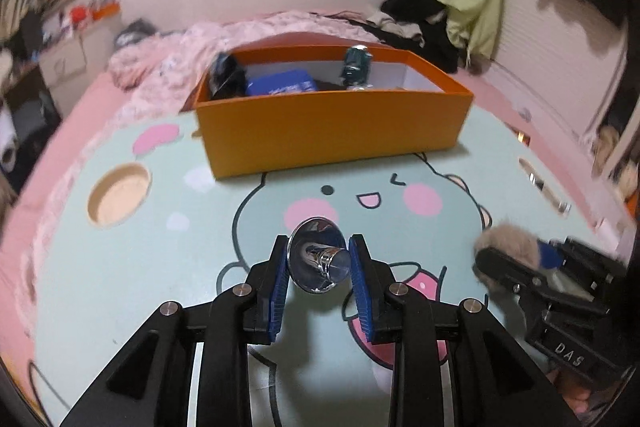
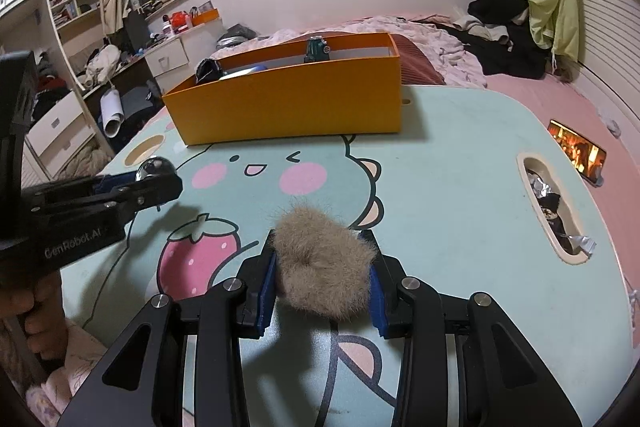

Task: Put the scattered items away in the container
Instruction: 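Grasp the silver metal knob with the left gripper while the right gripper holds the pompom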

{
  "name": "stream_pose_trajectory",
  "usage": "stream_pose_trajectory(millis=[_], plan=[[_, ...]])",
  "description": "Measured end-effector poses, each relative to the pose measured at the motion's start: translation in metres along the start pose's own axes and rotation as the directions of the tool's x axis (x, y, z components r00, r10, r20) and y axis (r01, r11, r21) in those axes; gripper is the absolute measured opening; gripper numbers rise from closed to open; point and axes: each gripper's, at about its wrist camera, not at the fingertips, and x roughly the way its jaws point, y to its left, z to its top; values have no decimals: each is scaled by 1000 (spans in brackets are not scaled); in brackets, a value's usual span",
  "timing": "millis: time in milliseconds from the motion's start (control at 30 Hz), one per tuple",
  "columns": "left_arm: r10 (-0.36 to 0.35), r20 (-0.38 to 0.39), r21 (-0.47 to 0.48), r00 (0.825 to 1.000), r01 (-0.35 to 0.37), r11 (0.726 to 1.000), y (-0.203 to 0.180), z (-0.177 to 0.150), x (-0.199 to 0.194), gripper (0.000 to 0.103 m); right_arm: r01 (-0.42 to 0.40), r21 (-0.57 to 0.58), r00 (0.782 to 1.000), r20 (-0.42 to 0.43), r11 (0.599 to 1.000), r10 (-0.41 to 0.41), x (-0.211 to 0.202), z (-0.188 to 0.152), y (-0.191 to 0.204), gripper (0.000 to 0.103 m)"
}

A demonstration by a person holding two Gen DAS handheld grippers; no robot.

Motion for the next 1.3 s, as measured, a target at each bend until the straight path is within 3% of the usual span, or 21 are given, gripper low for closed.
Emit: stream_pose_trajectory(millis=[33,100,200,233,267,367,467,567,833,1300], plan=[[-8,-1,-18,1000,8,1000,3,-2,1,38,-4,0,1000,0,1000,4,0,0,0,41],[-17,0,-37,1000,17,999,6,-4,3,61,-12,9,1000,2,1000,12,-1,-1,-1,42],[-17,-18,-54,1000,16,998,10,-5,7,75,-18,29,1000,8,999,18,-2,-1,-4,58],[-13,-36,-51,999,11,999,9,-6,11,76,-15,34,1000,10,999,14,-3,0,-5,66],[-12,-53,-46,999,9,999,8,-7,14,76,-13,39,1000,12,999,12,-3,0,-6,67],[1,-80,-14,997,-3,1000,2,-8,18,93,-14,44,1000,11,999,14,-3,0,-6,68],[41,-113,29,993,-38,999,-4,-9,24,102,-12,39,1000,9,999,11,-2,0,-6,70],[83,-130,76,988,-74,994,-10,-11,27,103,-15,41,1000,10,999,14,-2,1,-5,71],[81,-130,74,988,-72,995,-7,-12,25,103,-44,63,999,17,997,43,-3,0,-10,73],[78,-126,65,989,-70,995,-4,-11,24,103,-11,33,1000,6,999,11,-1,1,-4,73]])
